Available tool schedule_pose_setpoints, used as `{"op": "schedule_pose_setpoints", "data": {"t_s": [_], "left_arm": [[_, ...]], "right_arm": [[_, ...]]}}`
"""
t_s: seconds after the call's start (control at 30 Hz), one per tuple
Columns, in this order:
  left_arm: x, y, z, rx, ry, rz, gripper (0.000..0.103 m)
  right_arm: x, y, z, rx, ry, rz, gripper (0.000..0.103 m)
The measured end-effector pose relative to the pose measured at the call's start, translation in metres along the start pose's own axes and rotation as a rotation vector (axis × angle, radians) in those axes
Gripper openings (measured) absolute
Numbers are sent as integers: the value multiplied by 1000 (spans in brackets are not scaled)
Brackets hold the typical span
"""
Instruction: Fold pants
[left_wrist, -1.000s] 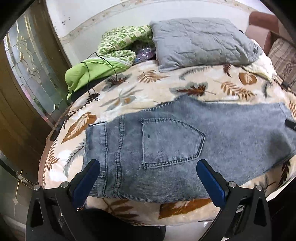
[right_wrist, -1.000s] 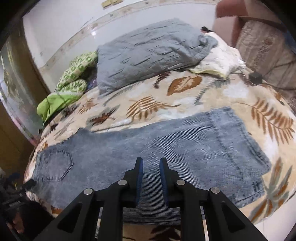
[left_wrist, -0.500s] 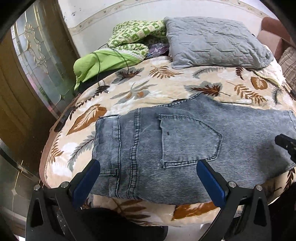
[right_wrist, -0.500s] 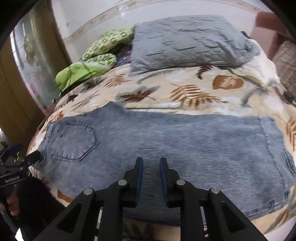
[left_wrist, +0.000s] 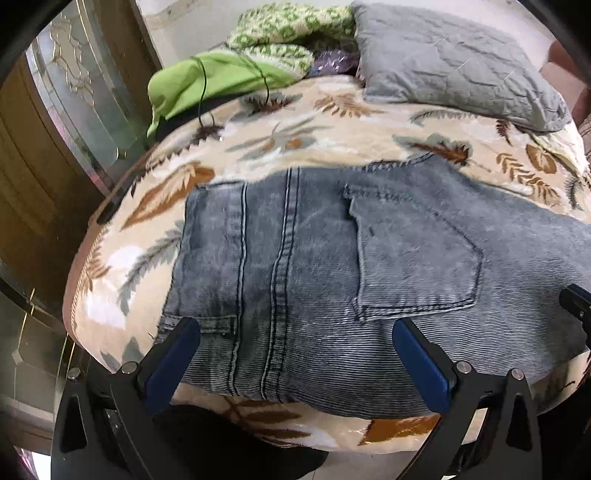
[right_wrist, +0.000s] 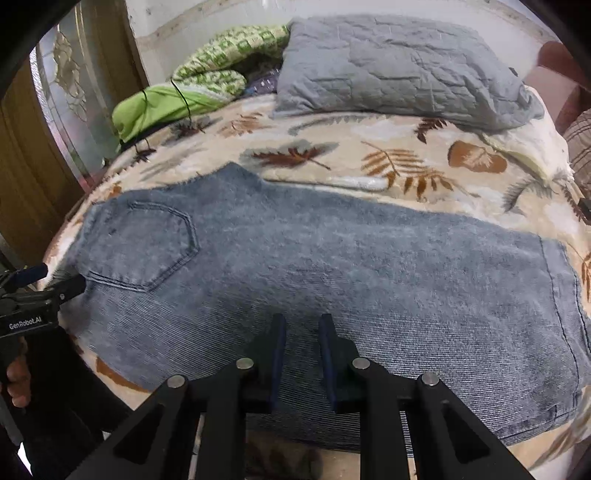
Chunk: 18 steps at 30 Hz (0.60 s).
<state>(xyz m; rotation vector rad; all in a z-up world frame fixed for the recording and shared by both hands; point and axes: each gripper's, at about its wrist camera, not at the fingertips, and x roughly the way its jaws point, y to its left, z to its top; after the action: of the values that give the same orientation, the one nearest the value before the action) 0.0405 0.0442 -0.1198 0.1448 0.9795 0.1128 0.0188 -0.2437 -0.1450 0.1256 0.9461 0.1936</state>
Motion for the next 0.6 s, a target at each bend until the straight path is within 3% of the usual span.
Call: {"op": "schedule_pose_setpoints", "data": {"t_s": [0.1, 0.5, 0.6], "left_arm": [[10, 4, -1, -14, 30, 3, 103], [24, 20, -4, -71, 57, -92, 103], [12, 25, -1, -76, 17, -66, 103]], "right_arm": [[8, -1, -1, -6, 31, -17, 21], [11, 3, 1, -26, 14, -40, 22], [2, 4, 3, -16, -36, -17, 22]]}}
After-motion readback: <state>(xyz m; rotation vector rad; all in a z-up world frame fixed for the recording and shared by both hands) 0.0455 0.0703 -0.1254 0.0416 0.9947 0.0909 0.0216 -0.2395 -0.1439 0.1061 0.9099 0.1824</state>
